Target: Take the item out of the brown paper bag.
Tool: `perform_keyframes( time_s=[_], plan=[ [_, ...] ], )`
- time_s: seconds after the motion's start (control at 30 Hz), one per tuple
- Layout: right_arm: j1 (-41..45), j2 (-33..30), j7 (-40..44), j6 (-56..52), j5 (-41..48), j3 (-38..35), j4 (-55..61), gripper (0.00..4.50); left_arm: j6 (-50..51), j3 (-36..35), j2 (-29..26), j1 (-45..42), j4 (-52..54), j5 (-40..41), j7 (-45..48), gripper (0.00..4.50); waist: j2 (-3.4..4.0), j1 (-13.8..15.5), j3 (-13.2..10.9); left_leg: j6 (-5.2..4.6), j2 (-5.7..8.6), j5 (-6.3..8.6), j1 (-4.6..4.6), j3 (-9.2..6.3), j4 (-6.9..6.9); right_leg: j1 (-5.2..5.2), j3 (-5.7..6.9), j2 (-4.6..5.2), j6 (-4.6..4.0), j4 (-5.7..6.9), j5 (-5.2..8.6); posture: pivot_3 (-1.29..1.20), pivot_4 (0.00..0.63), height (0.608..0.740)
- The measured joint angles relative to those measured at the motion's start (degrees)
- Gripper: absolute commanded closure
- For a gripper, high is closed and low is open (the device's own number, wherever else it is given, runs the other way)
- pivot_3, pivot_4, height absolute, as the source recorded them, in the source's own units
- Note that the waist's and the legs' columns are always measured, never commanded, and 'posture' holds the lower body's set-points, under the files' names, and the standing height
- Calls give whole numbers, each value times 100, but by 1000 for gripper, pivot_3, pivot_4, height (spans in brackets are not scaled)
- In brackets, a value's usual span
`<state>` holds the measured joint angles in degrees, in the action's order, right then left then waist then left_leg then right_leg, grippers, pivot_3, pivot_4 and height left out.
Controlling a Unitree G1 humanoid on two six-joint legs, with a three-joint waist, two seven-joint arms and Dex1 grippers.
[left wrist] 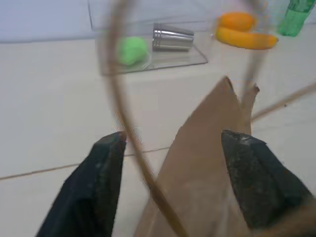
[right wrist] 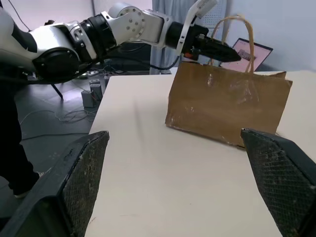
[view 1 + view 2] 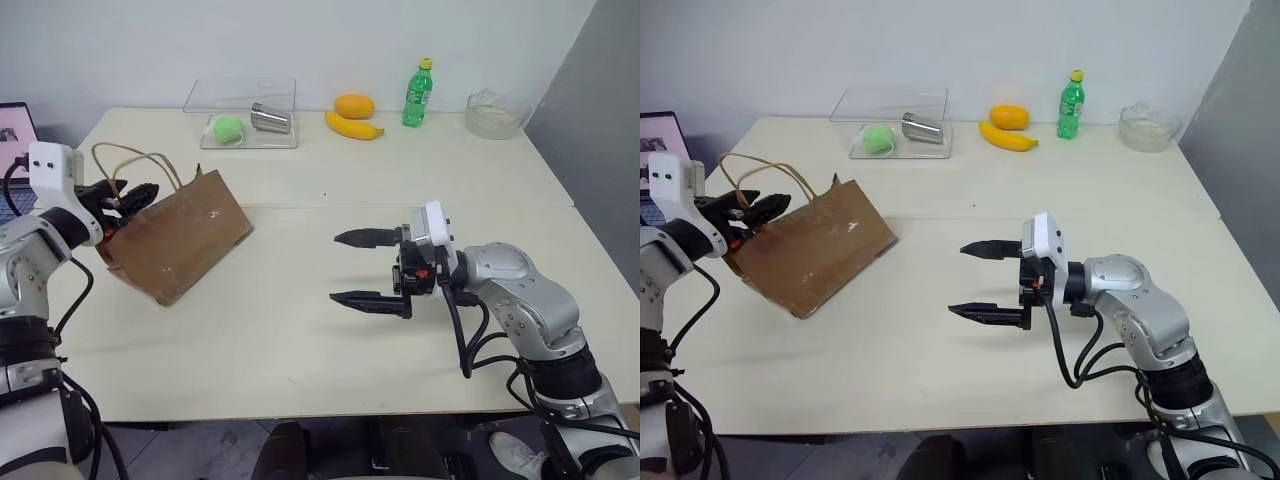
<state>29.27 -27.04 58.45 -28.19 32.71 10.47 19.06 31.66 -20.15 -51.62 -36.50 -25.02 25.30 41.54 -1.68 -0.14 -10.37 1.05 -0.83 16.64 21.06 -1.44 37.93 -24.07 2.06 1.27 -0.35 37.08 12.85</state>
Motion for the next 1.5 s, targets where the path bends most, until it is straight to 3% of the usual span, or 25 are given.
perform_keyframes(
  time_s=[0.23, 0.53, 0.8, 1.13, 1.5],
  plan=[
    [-15, -3, -74, -1, -2, 0, 86, 0, -245, 3, -113, -210, -345, -95, 373, 4476, 0, -2, 0, 0, -1, 0, 0, 3, 0, -1, 0, 0, 0, 1, 0, 0, 150, 740],
    [-78, -91, -109, -1, -20, -1, 89, 0, -346, 191, -356, -366, -354, -119, 1163, 4476, -5, 3, -2, 0, 0, 0, 2, 2, 2, -1, 2, -3, 0, 2, 0, 0, 150, 740],
    [-332, -402, -334, -176, -60, -72, 213, 0, -724, 1026, -332, -1887, -946, -539, 1925, 4476, -18, 30, -6, 0, 12, -1, 44, 2, 19, -17, 22, -11, 2, -4, -1, 0, 150, 740],
    [-1023, -609, -916, -508, 13, -571, 733, 0, -1952, 1799, 705, -4327, -3310, -1465, 2433, 4476, -24, 20, -9, 0, 23, -1, 75, 3, 29, -33, 34, -12, 3, -6, -2, 0, 150, 740],
    [-1700, -514, -1777, -766, 48, -818, 1424, 0, -2626, 1819, 1838, -4805, -4500, -1895, 2260, 4476, -25, -19, -10, -1, 19, -1, 72, 6, 29, -37, 29, -16, 4, 2, -2, 0, 150, 740]
  ],
)
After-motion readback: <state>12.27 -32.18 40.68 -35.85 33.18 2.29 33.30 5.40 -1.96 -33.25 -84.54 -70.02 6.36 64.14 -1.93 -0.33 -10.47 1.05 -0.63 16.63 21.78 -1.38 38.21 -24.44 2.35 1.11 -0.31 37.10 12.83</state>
